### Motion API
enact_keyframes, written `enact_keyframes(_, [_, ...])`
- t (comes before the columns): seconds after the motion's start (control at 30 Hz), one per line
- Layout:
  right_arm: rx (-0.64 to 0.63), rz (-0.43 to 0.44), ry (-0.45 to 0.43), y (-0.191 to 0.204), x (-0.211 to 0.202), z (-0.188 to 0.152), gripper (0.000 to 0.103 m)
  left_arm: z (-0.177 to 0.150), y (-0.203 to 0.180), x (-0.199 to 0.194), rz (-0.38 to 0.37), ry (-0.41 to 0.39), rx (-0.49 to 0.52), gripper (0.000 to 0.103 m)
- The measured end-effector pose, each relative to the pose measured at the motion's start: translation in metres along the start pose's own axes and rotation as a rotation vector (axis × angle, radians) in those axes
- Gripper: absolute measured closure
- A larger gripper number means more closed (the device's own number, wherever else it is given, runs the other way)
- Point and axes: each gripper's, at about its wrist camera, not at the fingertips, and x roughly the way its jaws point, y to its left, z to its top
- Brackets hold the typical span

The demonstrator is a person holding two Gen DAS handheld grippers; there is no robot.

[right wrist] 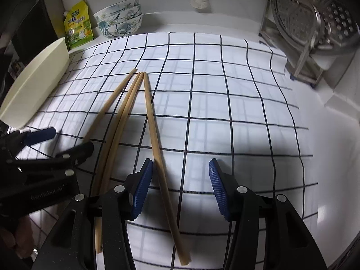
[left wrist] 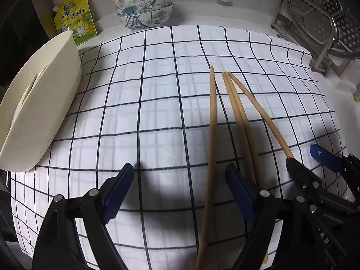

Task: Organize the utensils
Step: 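Lower both open tools onto the remaining chopsticks to grasp one each, then carry the held chopsticks with both tools over the white basin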

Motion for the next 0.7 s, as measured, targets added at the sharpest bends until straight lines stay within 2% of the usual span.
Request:
enact_keyframes(0.13, [-0.011,0.0,-0.013,0.003,0.002,0.001,0.056,0.002,-0.001,0.0,-0.013,-0.012,-0.004,0.036])
enact_keyframes(0.2, [-0.015,0.002,-0.02,0.004,0.002,0.002,0.063,0.002,-0.004,-0.001,-0.021,-0.018,-0.003,0.046])
enact_keyframes(0.23, [-0.021,0.002,-0.025,0.006,0.002,0.002,0.071,0.002,-0.005,-0.002,-0.024,-0.023,0.002,0.049])
enact_keyframes(0.33, [-0.053,0.012,-0.031,0.013,0.001,0.002,0.091,0.002,-0.01,-0.004,-0.028,-0.033,0.025,0.071])
enact_keyframes(0.4, [-0.068,0.015,-0.028,0.017,0.001,0.003,0.095,0.002,-0.012,-0.005,-0.043,-0.028,0.033,0.091])
enact_keyframes(0.43, [-0.066,0.017,-0.027,0.017,0.002,0.004,0.096,0.002,-0.012,-0.005,-0.045,-0.025,0.037,0.095])
enact_keyframes(0.7, [0.018,0.08,-0.012,0.006,-0.007,0.006,0.097,0.004,0.0,-0.01,-0.067,-0.012,0.02,0.095])
